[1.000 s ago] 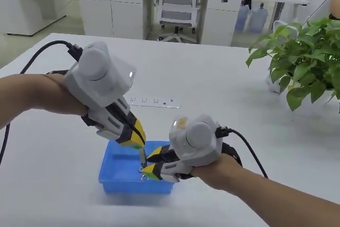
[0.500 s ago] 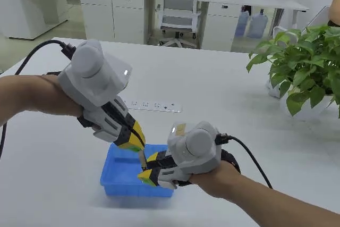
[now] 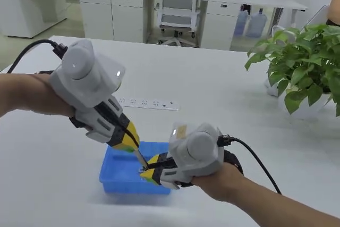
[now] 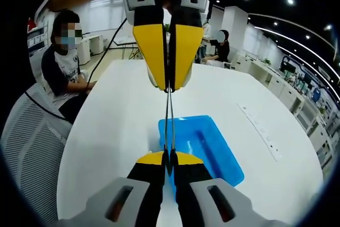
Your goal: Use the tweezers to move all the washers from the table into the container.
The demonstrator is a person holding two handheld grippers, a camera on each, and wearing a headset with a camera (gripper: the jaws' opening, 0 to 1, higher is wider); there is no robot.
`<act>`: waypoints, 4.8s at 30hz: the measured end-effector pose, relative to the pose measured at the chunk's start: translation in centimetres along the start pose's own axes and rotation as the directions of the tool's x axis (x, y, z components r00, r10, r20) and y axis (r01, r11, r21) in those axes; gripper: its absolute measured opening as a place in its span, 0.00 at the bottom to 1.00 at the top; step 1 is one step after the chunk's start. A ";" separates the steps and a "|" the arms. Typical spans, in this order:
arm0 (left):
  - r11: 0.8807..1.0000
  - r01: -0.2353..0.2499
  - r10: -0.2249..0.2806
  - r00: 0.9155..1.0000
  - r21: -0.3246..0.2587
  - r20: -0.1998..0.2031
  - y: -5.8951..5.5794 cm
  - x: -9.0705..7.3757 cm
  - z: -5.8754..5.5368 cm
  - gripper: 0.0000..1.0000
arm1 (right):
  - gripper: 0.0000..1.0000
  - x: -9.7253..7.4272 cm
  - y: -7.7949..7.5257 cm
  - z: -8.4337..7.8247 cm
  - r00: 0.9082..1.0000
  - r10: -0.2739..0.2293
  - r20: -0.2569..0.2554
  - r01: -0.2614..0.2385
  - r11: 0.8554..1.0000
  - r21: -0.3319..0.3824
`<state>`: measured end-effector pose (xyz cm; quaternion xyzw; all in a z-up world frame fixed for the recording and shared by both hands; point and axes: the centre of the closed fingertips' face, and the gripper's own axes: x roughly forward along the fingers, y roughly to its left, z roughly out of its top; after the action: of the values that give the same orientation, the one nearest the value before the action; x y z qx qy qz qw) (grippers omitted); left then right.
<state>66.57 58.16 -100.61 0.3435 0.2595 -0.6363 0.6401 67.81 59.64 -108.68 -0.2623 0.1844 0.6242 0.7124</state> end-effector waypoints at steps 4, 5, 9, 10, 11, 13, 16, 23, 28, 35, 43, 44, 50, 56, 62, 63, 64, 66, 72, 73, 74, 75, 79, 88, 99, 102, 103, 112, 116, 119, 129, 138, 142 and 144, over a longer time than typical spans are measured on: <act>1.000 -0.001 0.002 1.000 0.022 -0.016 -0.2 0.1 -0.1 0.05 | 0.06 -0.2 0.0 -0.2 1.000 -0.008 -0.019 0.007 1.000 -0.016; 1.000 0.001 0.000 1.000 0.025 -0.024 -0.3 0.1 -0.2 0.05 | 0.06 -0.3 0.1 -0.2 1.000 -0.007 -0.023 0.007 1.000 -0.019; 0.999 0.002 0.002 0.998 0.051 -0.071 -0.5 0.4 -1.0 0.05 | 0.06 -0.5 0.2 -0.5 0.999 -0.007 -0.032 0.006 1.000 -0.026; 0.999 0.002 0.002 0.997 0.053 -0.078 -0.5 0.4 -1.1 0.05 | 0.06 -0.5 0.3 -0.6 0.999 -0.005 -0.037 0.004 1.000 -0.028; 0.998 0.002 0.004 0.996 0.059 -0.090 -0.6 0.5 -1.4 0.05 | 0.06 -0.6 0.3 -0.6 0.999 -0.007 -0.041 0.005 0.999 -0.033; 0.997 0.001 0.008 0.993 0.076 -0.118 -0.7 0.6 -1.9 0.05 | 0.06 -0.6 0.4 -0.7 0.999 -0.007 -0.047 0.005 0.999 -0.041; 0.996 0.002 0.011 0.988 0.084 -0.153 -0.9 0.8 -2.6 0.05 | 0.06 -0.8 0.6 -0.8 0.999 -0.006 -0.049 0.004 0.999 -0.044; 0.997 0.000 0.014 0.985 0.077 -0.173 -1.4 1.1 -3.6 0.05 | 0.06 -0.9 1.3 -0.9 0.998 0.004 -0.056 -0.007 0.998 -0.059; 0.998 -0.001 0.013 0.983 0.064 -0.181 -2.2 1.5 -4.5 0.05 | 0.06 -1.0 2.1 -1.1 0.997 0.025 -0.074 -0.030 0.997 -0.077; 0.999 -0.001 0.008 0.983 0.040 -0.182 -3.4 2.6 -5.5 0.05 | 0.06 -0.8 3.4 -1.9 0.993 0.050 -0.108 -0.060 0.994 -0.092; 1.000 -0.013 0.017 0.984 0.023 -0.179 -4.2 3.8 -6.5 0.05 | 0.07 -0.3 4.5 -3.1 0.989 0.061 -0.132 -0.072 0.994 -0.082; 1.000 -0.013 0.017 0.984 0.022 -0.178 -4.4 3.9 -6.6 0.05 | 0.07 -0.3 4.6 -3.2 0.989 0.062 -0.134 -0.074 0.994 -0.080; 1.000 -0.009 0.011 0.985 0.011 -0.174 -5.4 5.2 -7.4 0.05 | 0.07 0.1 5.7 -4.3 0.986 0.075 -0.152 -0.087 0.993 -0.076; 1.000 0.002 -0.002 0.984 -0.002 -0.177 -6.1 6.3 -8.2 0.05 | 0.07 0.7 6.6 -5.4 0.982 0.086 -0.169 -0.099 0.993 -0.071; 1.000 -0.008 0.004 0.985 -0.020 -0.172 -6.4 7.3 -9.0 0.05 | 0.07 1.4 6.8 -6.5 0.980 0.077 -0.183 -0.090 0.994 -0.063; 1.000 -0.009 0.005 0.986 -0.026 -0.168 -6.4 7.4 -9.1 0.05 | 0.07 1.4 6.8 -6.6 0.980 0.075 -0.186 -0.089 0.994 -0.064; 0.999 -0.011 0.005 0.986 -0.032 -0.164 -6.5 7.6 -9.3 0.05 | 0.07 1.5 6.7 -6.7 0.979 0.074 -0.190 -0.088 0.994 -0.064; 0.999 -0.010 0.003 0.987 -0.042 -0.162 -6.6 7.9 -9.6 0.05 | 0.07 1.8 6.9 -6.9 0.977 0.084 -0.194 -0.097 0.993 -0.060; 0.998 -0.014 0.003 0.985 -0.064 -0.172 -6.8 8.6 -10.6 0.05 | 0.07 2.6 7.0 -7.5 0.972 0.086 -0.219 -0.102 0.993 -0.061; 0.997 -0.013 0.000 0.985 -0.071 -0.172 -6.8 8.7 -10.7 0.05 | 0.07 2.8 7.1 -7.7 0.969 0.091 -0.230 -0.108 0.992 -0.060; 0.997 -0.008 -0.006 0.985 -0.081 -0.171 -6.9 8.8 -10.9 0.05 | 0.08 2.8 7.1 -7.8 0.968 0.095 -0.232 -0.110 0.992 -0.056; 0.996 -0.009 -0.006 0.985 -0.084 -0.173 -6.9 8.9 -11.1 0.05 | 0.08 2.9 7.1 -7.8 0.968 0.099 -0.230 -0.113 0.993 -0.047; 0.995 -0.006 -0.012 0.985 -0.102 -0.172 -7.1 9.2 -11.4 0.05 | 0.09 3.1 7.3 -8.1 0.965 0.108 -0.240 -0.121 0.992 -0.039; 0.990 0.000 -0.024 0.985 -0.143 -0.168 -6.6 9.7 -12.0 0.05 | 0.11 3.2 6.8 -8.3 0.962 0.103 -0.252 -0.112 0.993 -0.025; 0.984 0.004 -0.032 0.987 -0.176 -0.160 -6.8 10.5 -12.5 0.05 | 0.12 3.0 6.7 -8.6 0.961 0.107 -0.257 -0.114 0.993 -0.014; 0.983 0.001 -0.031 0.987 -0.183 -0.160 -6.9 10.6 -12.6 0.05 | 0.12 3.0 6.7 -8.6 0.960 0.108 -0.258 -0.117 0.993 -0.018; 0.983 0.000 -0.030 0.987 -0.184 -0.160 -6.9 10.6 -12.7 0.05 | 0.12 3.0 6.8 -8.6 0.960 0.109 -0.259 -0.118 0.993 -0.020; 0.981 0.004 -0.037 0.986 -0.196 -0.163 -6.8 10.6 -13.1 0.05 | 0.12 2.8 6.7 -8.7 0.958 0.109 -0.267 -0.118 0.993 -0.019; 0.981 0.009 -0.042 0.985 -0.195 -0.166 -6.8 10.7 -13.1 0.05 | 0.12 2.7 6.6 -8.8 0.957 0.112 -0.269 -0.120 0.993 -0.012; 0.984 0.010 -0.042 0.983 -0.177 -0.180 -6.9 10.9 -13.4 0.05 | 0.12 2.6 6.6 -8.9 0.956 0.113 -0.272 -0.119 0.993 -0.007; 0.983 0.009 -0.040 0.985 -0.183 -0.170 -7.0 11.0 -13.2 0.06 | 0.12 2.5 6.5 -9.0 0.956 0.108 -0.272 -0.111 0.994 0.002; 0.965 -0.070 0.039 0.991 -0.254 -0.126 -6.3 10.3 -13.2 0.22 | 0.18 1.6 5.7 -8.4 0.968 0.064 -0.244 -0.058 0.998 0.032; 0.948 -0.110 0.089 0.993 -0.299 -0.083 -6.0 9.4 -12.8 0.30 | 0.25 0.7 4.6 -7.8 0.979 0.017 -0.203 0.003 0.995 0.097; 0.941 -0.125 0.108 0.992 -0.315 -0.069 -5.9 9.0 -12.6 0.34 | 0.27 0.1 4.2 -7.5 0.982 -0.007 -0.186 0.028 0.993 0.113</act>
<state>62.52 62.43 -116.10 0.2663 0.3543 -0.5380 0.7170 64.13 55.51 -115.32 -0.2796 0.2834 0.5791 0.7114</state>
